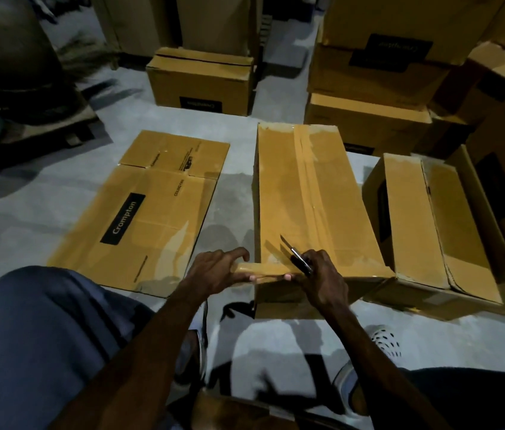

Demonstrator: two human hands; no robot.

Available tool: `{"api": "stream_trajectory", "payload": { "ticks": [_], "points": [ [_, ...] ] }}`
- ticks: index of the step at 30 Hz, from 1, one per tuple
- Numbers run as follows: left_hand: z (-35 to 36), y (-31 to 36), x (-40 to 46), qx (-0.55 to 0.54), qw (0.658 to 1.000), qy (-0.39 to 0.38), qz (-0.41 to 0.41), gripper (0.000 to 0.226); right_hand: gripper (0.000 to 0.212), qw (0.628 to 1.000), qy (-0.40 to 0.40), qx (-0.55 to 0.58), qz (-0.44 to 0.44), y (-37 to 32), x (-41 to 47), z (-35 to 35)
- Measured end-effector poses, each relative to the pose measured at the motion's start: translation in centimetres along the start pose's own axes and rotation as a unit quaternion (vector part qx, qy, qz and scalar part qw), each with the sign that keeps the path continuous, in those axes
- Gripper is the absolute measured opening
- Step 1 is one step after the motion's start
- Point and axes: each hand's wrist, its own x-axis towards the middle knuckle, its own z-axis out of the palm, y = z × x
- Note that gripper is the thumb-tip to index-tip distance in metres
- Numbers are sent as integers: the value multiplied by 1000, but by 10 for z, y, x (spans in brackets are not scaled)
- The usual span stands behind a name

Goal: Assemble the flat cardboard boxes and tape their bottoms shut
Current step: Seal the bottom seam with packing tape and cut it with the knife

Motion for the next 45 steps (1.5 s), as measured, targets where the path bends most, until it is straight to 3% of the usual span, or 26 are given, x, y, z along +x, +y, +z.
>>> {"api": "stream_trajectory", "payload": {
  "ticks": [6,10,14,19,27,31,34,39,42,45],
  "points": [
    [-4,-3,-7,-108,994,22,11,24,42,994,-35,81,69,-8,11,-2],
    [-1,-4,-8,-109,992,56,-7,23,13,965,-64,216,137,-30,0,-3],
    [3,1,-9,-100,992,76,-21,27,17,952,-119,255,121,-60,-39,0],
    [4,3,-9,-95,992,79,-36,27,51,974,-168,142,59,-75,-74,10],
    [4,5,-11,-106,990,82,-38,25,46,987,-156,32,11,-88,-64,29],
    [5,8,-12,-110,991,72,-17,25,46,987,-153,19,46,-94,-51,39],
    [6,11,-12,-101,992,70,-20,27,30,978,-195,-26,75,-101,-38,40],
    [9,11,-14,-74,987,97,-106,25,26,967,-241,-53,68,-104,-39,40],
    [5,0,-13,-106,972,113,-178,21,46,957,-275,-75,59,-89,-59,41],
    [3,-11,-14,-140,960,122,-211,19,46,965,-253,-22,72,-72,-70,36]
  ]
}}
